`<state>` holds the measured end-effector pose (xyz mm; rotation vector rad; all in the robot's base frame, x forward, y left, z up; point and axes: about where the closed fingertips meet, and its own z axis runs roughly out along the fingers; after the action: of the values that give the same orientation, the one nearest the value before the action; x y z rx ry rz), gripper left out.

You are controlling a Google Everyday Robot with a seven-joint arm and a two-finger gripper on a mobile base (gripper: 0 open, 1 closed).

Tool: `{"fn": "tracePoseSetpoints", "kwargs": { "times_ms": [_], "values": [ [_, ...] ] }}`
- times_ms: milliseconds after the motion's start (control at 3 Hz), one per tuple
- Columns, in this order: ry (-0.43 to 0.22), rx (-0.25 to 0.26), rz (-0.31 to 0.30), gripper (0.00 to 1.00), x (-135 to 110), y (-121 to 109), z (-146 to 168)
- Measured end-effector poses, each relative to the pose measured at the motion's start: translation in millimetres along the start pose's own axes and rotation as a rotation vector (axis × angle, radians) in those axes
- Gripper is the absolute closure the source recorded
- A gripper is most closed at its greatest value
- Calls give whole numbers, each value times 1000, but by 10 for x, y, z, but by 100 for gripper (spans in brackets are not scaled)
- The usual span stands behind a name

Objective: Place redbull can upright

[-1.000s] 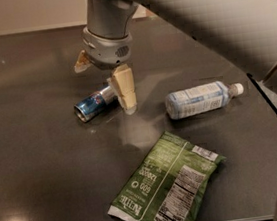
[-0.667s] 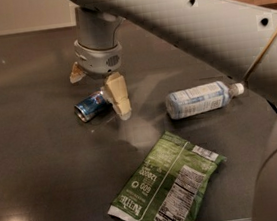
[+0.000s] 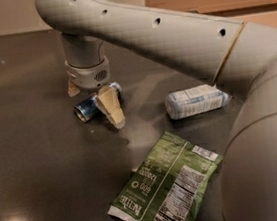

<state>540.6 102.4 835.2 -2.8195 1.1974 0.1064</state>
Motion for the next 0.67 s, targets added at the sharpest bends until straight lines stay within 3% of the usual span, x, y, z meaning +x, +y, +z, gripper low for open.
{"fn": "tracePoseSetpoints", "kwargs": {
  "times_ms": [667],
  "values": [
    [49,-47,11,38,31,-129,112]
  ]
}}
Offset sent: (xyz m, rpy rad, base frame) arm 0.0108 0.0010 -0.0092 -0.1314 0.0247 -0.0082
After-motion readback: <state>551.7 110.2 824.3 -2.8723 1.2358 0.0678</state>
